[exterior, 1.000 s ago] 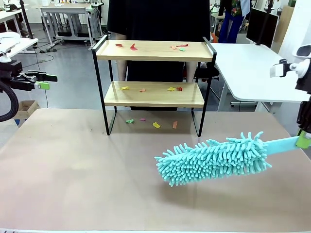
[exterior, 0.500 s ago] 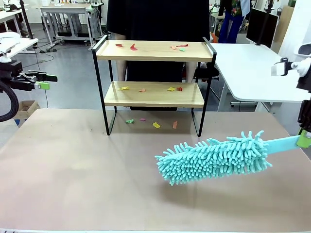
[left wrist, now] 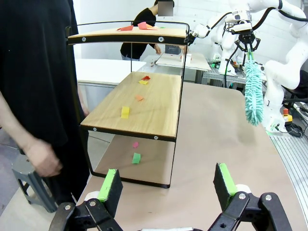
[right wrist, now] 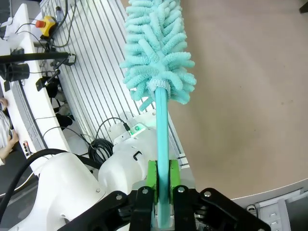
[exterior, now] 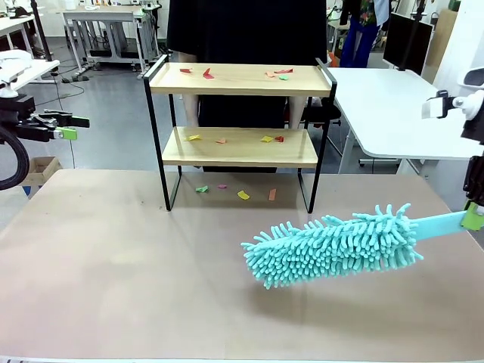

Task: Clean the shelf.
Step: Clean the specific section of the Shelf indicated by the human with the Duster.

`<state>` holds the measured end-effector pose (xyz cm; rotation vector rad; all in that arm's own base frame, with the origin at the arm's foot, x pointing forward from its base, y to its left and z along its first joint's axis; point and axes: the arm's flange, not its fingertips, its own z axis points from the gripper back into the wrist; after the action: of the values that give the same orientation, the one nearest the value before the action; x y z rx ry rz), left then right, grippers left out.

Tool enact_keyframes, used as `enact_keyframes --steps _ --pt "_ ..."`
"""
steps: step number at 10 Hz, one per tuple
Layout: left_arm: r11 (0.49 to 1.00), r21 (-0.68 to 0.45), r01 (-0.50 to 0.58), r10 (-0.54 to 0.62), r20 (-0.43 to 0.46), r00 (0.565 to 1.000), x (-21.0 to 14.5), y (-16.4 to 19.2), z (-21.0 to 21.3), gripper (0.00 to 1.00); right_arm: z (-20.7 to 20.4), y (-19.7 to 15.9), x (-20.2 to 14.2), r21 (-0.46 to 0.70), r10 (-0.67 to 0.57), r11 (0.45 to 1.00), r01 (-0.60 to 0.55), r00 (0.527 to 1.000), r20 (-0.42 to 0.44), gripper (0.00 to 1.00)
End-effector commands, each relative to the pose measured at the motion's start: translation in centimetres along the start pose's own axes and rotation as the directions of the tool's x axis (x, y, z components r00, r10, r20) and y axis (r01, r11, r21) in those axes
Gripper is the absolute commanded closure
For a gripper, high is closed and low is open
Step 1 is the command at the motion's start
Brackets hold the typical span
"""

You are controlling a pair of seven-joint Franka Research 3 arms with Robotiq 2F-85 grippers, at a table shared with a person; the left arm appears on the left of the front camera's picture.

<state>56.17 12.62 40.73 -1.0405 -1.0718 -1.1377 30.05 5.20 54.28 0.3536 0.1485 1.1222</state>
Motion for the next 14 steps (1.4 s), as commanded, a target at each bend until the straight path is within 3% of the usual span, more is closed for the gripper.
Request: enact_keyframes --steps 1,14 --pt "1.0 0.002 0.008 -0.008 0.001 1.0 0.22 -0.11 0.0 0.0 0.14 0.19 -0.08 0.005 0.015 1.0 -0.015 1.0 0.012 0.87" --pt "1.0 0.002 0.008 -0.008 0.001 1.0 0.22 -0.11 0.0 0.0 0.14 0.19 -0.08 0.005 0.015 1.0 -0.015 1.0 0.012 0.87"
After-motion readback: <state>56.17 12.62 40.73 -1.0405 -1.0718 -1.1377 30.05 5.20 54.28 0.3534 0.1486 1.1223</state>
